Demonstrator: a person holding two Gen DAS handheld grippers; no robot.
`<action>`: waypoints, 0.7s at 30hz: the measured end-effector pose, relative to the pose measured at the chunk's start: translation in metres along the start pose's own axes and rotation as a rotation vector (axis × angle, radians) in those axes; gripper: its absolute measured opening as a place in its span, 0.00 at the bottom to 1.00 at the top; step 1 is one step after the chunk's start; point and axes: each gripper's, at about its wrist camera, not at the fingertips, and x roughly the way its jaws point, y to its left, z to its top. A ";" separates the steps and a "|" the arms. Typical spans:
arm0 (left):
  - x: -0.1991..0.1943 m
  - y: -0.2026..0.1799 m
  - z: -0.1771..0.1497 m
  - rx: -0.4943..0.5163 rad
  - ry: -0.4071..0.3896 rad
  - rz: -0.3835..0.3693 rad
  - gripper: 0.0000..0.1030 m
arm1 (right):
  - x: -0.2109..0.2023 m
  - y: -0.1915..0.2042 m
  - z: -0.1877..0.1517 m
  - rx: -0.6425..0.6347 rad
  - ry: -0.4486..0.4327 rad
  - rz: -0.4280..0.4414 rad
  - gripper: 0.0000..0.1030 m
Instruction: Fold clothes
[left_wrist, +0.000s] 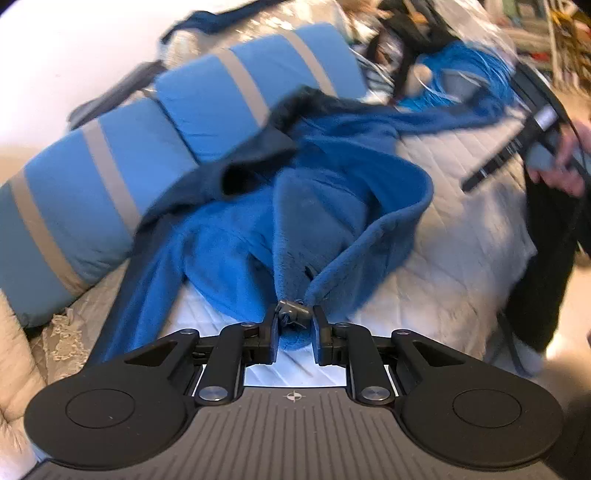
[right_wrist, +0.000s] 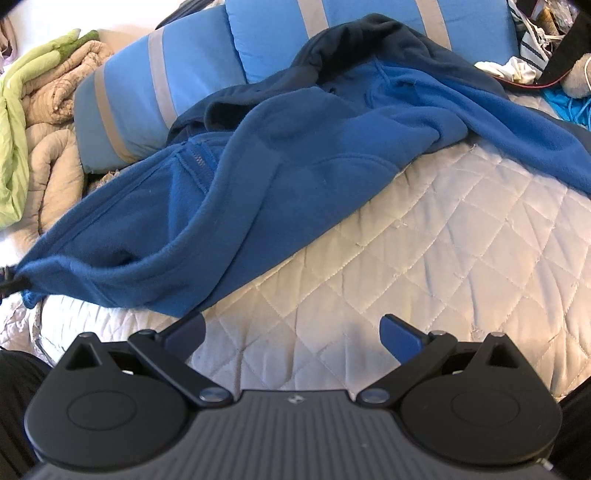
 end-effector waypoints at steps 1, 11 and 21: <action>0.001 -0.002 -0.001 0.011 0.013 -0.003 0.20 | 0.000 0.000 0.000 0.000 0.000 -0.002 1.00; 0.002 -0.011 0.004 -0.011 0.070 0.085 0.57 | 0.003 -0.003 0.000 0.015 0.023 -0.023 1.00; 0.046 -0.027 0.032 0.117 0.237 0.075 0.57 | 0.002 -0.001 0.000 0.013 0.022 -0.025 1.00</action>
